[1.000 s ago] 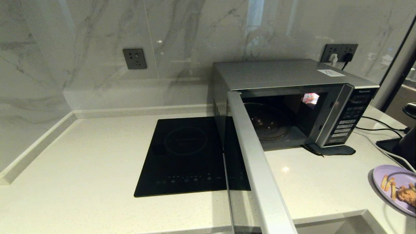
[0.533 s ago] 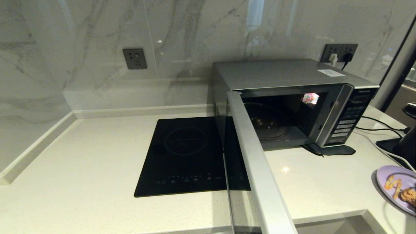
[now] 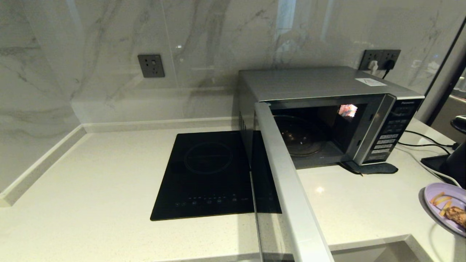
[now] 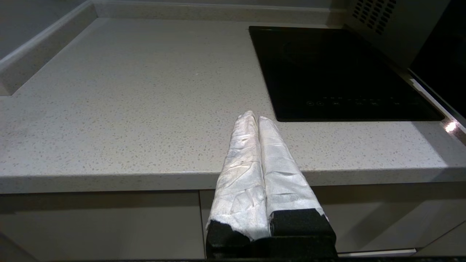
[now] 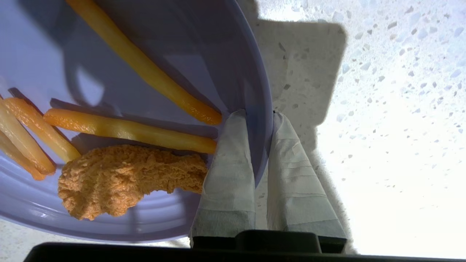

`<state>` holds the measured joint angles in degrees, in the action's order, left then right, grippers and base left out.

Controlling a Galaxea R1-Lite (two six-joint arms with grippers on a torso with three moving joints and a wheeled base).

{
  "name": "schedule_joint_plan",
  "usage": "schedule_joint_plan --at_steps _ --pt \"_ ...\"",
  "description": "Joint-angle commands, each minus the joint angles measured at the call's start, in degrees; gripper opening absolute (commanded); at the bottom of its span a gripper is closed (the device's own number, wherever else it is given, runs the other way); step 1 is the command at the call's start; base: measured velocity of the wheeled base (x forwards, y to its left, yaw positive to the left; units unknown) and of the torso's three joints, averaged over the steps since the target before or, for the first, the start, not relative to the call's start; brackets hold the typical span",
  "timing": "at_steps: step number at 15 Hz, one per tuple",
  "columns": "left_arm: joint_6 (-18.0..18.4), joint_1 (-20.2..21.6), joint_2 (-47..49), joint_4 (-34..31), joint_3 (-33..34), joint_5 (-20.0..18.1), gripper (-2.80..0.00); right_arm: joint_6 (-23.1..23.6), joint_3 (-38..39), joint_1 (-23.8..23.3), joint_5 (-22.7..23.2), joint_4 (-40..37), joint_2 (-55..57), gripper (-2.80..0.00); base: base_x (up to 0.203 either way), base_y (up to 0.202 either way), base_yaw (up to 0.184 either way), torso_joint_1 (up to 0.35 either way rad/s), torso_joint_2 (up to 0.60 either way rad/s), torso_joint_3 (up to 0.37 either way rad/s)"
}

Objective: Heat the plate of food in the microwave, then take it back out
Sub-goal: Put the plate in the microwave oven

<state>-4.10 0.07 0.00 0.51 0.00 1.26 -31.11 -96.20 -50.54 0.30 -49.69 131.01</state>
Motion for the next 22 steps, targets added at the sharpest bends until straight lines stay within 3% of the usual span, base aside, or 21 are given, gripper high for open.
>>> schedule_joint_plan --at_steps 1,13,22 --pt "-0.03 0.01 0.09 0.02 0.0 0.06 -2.8 0.17 1.26 0.01 0.5 -0.32 -1.5 -2.8 0.0 0.0 0.0 0.0 0.0 0.0" --pt "-0.03 0.01 0.09 0.02 0.0 0.06 -2.8 4.3 12.0 0.01 7.43 -0.32 -15.88 -2.8 0.0 0.0 0.0 0.0 0.0 0.0" --pt "-0.03 0.01 0.09 0.02 0.0 0.06 -2.8 4.22 13.58 -0.43 17.51 -0.41 -18.51 -2.8 0.0 0.0 0.0 0.0 0.0 0.0"
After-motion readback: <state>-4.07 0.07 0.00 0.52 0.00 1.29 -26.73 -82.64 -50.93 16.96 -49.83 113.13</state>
